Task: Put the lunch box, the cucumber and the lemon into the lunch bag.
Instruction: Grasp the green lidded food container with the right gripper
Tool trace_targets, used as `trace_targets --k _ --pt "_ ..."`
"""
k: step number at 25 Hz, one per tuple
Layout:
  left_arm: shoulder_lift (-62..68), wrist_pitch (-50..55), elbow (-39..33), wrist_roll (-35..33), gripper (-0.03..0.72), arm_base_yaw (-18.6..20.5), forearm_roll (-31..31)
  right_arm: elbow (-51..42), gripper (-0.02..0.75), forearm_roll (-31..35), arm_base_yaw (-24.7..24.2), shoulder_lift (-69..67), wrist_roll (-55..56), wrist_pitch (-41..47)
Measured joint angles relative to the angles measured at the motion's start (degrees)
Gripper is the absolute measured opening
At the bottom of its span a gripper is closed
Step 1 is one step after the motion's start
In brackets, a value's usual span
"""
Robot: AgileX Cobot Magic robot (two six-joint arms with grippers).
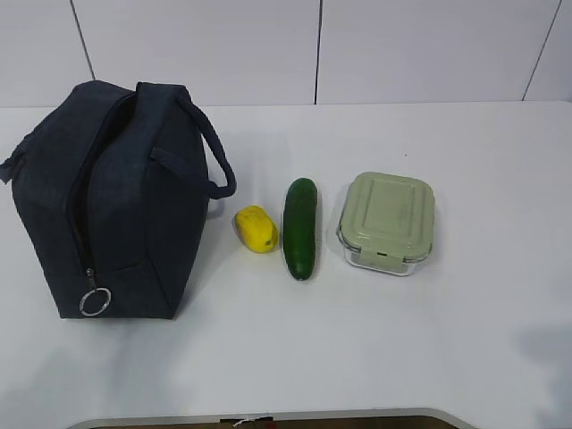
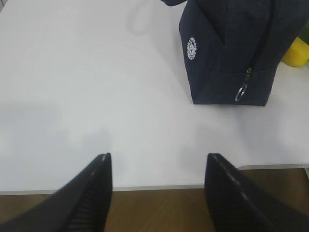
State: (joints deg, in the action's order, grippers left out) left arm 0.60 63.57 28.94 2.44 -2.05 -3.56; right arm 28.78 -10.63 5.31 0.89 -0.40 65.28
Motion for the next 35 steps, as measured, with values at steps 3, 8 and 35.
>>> trace_targets --k 3,8,35 --pt "0.00 0.00 0.00 0.00 0.435 0.00 0.00 0.00 0.534 0.00 0.00 0.00 0.00 0.00" --pt "0.00 0.00 0.00 0.00 0.434 0.00 0.00 0.00 0.534 0.00 0.00 0.00 0.00 0.00" --pt "0.00 0.00 0.00 0.00 0.396 0.00 -0.08 1.51 0.533 5.57 0.00 -1.91 0.00 0.35"
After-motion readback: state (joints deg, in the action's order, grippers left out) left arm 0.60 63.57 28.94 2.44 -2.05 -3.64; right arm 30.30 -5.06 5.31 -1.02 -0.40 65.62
